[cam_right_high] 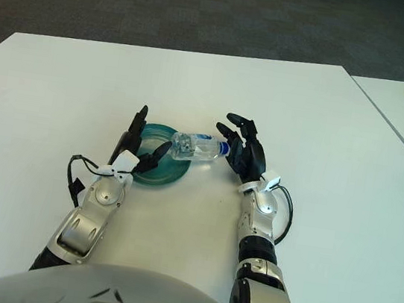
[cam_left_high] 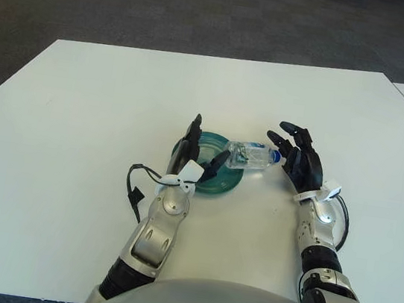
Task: Put the bottle into the plate.
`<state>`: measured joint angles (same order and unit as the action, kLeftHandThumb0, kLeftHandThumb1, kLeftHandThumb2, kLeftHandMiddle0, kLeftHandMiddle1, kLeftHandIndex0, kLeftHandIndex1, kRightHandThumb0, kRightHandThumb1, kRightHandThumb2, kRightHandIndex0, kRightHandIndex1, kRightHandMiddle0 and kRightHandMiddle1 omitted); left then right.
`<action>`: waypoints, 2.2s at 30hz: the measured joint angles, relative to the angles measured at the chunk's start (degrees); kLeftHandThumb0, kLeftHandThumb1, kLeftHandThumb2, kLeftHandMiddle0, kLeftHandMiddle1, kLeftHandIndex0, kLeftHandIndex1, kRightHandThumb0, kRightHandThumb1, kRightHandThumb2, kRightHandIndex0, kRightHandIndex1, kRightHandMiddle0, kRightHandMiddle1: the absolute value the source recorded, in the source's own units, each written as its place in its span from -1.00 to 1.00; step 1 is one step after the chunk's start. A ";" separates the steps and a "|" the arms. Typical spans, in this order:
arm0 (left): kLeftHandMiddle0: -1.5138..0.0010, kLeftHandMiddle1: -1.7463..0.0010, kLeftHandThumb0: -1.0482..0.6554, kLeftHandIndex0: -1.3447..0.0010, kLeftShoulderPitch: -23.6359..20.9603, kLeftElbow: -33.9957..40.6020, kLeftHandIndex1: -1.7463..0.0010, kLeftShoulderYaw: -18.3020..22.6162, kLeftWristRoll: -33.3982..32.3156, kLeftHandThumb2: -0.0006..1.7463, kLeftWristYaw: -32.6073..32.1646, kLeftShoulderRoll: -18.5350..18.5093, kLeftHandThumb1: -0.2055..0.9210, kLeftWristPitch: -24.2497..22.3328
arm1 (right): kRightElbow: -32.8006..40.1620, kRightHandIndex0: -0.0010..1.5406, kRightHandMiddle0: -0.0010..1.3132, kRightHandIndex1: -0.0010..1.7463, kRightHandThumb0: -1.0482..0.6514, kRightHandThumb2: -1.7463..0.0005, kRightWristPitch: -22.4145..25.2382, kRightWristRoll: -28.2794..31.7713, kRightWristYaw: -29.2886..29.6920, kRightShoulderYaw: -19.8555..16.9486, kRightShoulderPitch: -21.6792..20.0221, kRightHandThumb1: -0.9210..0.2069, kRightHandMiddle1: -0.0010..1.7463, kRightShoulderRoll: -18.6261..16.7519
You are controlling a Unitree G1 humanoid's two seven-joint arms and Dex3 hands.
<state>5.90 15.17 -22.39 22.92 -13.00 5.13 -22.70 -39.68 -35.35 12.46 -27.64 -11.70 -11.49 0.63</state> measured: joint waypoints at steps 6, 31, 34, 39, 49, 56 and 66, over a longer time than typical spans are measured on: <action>1.00 1.00 -1.00 1.00 0.21 -0.98 1.00 0.63 -0.85 -0.62 -2.10 0.27 1.00 3.33 | 0.00 -0.57 -1.00 -0.54 -0.57 0.04 0.00 0.00 -0.02 0.01 0.00 -1.00 0.09 0.00; 0.99 1.00 -1.00 0.94 0.39 -11.71 0.97 4.40 -4.43 -0.35 -12.79 0.80 1.00 23.10 | -0.17 -0.57 -1.00 -0.54 -0.57 0.04 0.00 0.04 -0.14 -0.11 -0.03 -1.00 0.09 0.02; 0.98 0.99 -1.00 0.93 0.37 -12.88 0.96 4.87 -4.46 -0.34 -13.83 0.87 1.00 24.33 | -0.26 -0.57 -1.00 -0.54 -0.57 0.04 0.01 0.04 -0.25 -0.14 -0.07 -1.00 0.09 0.02; 0.97 0.99 -1.00 0.92 0.15 -14.30 0.94 5.19 -4.45 -0.32 -14.82 0.90 1.00 26.02 | -0.43 -0.57 -1.00 -0.54 -0.57 0.04 0.01 0.04 -0.35 -0.22 -0.13 -1.00 0.09 0.02; 0.82 0.97 -1.00 0.98 -0.14 -16.17 0.57 5.67 -4.60 -0.49 -16.12 0.94 1.00 29.32 | -0.59 -0.57 -1.00 -0.54 -0.57 0.04 0.01 0.04 -0.35 -0.24 -0.22 -1.00 0.09 0.02; 0.66 0.93 -0.97 1.00 -0.14 -17.44 0.19 7.21 -6.16 -0.70 -19.68 0.98 1.00 32.60 | -0.61 -0.57 -1.00 -0.54 -0.57 0.04 0.01 0.04 -0.35 -0.23 -0.24 -1.00 0.09 0.02; 0.53 0.87 -0.94 0.97 -0.20 -15.87 -0.18 4.47 10.23 -0.78 -23.22 -0.50 1.00 24.97 | -0.68 -0.57 -1.00 -0.54 -0.57 0.04 0.01 0.03 -0.33 -0.17 -0.27 -1.00 0.09 0.02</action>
<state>5.70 -0.69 -17.92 33.15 -36.23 4.62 2.27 -40.35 -35.34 12.49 -27.96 -11.87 -11.76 0.65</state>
